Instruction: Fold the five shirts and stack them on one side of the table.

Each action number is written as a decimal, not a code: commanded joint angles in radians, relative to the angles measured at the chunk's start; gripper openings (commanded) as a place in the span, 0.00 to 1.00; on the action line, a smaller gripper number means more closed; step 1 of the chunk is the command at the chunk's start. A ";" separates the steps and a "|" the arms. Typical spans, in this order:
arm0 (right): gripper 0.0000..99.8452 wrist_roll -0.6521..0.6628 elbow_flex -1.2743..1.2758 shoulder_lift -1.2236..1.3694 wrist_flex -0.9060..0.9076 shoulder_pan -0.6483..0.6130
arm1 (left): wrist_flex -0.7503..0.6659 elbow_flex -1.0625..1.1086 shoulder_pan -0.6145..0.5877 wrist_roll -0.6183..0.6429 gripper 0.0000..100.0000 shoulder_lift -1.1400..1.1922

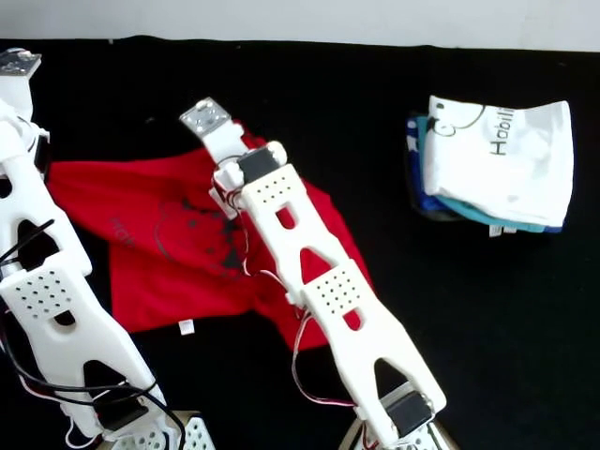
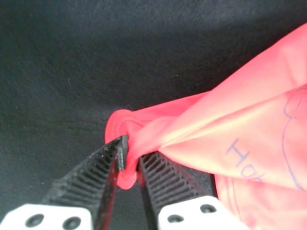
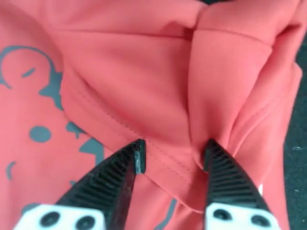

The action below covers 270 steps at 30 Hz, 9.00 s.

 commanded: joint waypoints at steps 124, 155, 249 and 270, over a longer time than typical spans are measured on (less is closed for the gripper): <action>0.01 0.072 0.584 -0.702 -0.130 0.375 | 0.132 -0.097 0.122 0.092 0.01 -0.022; 0.01 0.144 1.788 -1.615 0.030 0.456 | 0.028 1.486 0.096 -0.183 0.01 -0.972; 0.03 0.074 0.641 -1.027 0.266 0.450 | -0.308 1.590 0.254 0.133 0.01 -0.858; 0.03 0.074 1.922 -1.448 -0.298 0.311 | 0.112 0.274 -0.048 -0.008 0.01 0.077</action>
